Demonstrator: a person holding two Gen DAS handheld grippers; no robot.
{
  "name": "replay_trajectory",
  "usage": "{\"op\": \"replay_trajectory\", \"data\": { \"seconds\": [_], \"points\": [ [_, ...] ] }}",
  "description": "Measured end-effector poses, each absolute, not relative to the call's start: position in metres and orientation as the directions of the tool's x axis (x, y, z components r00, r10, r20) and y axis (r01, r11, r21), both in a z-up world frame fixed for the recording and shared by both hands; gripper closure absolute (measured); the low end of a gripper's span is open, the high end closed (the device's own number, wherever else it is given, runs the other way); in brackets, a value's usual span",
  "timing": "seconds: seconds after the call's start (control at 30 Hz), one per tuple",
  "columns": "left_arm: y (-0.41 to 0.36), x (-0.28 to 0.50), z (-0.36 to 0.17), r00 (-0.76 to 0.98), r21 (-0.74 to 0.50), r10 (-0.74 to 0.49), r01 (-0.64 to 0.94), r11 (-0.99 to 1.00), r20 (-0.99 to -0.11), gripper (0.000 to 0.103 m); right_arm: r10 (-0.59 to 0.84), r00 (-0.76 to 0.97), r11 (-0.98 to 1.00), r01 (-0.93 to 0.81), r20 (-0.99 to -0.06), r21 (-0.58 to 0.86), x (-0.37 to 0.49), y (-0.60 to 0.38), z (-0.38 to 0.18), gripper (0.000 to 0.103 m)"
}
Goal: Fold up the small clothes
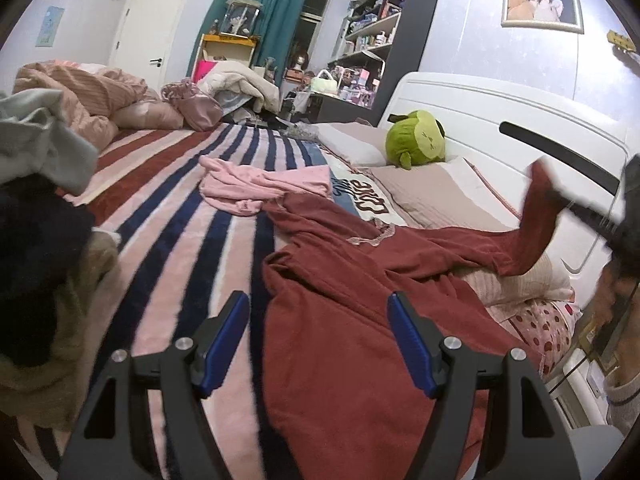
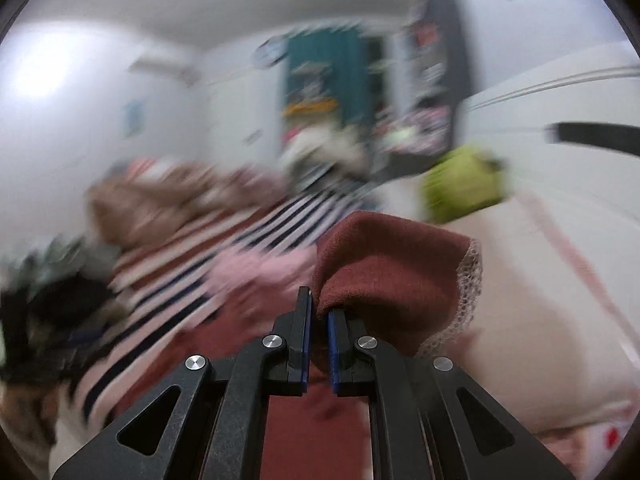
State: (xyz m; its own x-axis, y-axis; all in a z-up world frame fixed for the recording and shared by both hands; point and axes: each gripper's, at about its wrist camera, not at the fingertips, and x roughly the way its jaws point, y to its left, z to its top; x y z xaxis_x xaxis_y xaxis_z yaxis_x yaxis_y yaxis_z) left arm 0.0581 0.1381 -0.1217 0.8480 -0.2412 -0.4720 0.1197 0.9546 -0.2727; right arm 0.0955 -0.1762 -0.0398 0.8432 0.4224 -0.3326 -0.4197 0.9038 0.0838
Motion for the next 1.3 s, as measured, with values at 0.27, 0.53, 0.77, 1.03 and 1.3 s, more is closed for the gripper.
{"op": "replay_trajectory", "data": {
  "seconds": [0.27,0.53,0.77,1.03,1.3],
  "points": [
    [0.16,0.045,-0.129,0.836,-0.273,-0.24,0.113,0.955,-0.493,0.035,0.624,0.251,0.581,-0.783,-0.74,0.224,0.13,-0.058,-0.155,0.1],
    [0.125,0.056,-0.136,0.781,-0.318,-0.405,0.277,0.907,-0.475,0.035,0.636,0.2,0.557,-0.787,-0.745,0.264,0.119,-0.065,-0.163,0.071],
    [0.041,0.087,-0.141,0.692,-0.225,-0.487,0.439,0.87,-0.533,0.035,0.621,0.378,0.683,-0.691,-0.687,0.238,0.102,-0.136,-0.132,0.065],
    [-0.031,0.122,-0.182,0.679,-0.01,-0.292,0.387,0.922,-0.673,0.094,0.574,0.485,0.795,-0.523,-0.66,0.307,0.104,-0.217,-0.152,0.065],
    [0.04,0.073,-0.139,0.793,-0.094,-0.262,0.253,0.963,-0.551,0.101,0.586,0.529,0.805,-0.466,-0.614,0.367,0.102,-0.251,-0.156,0.065]
  ]
}}
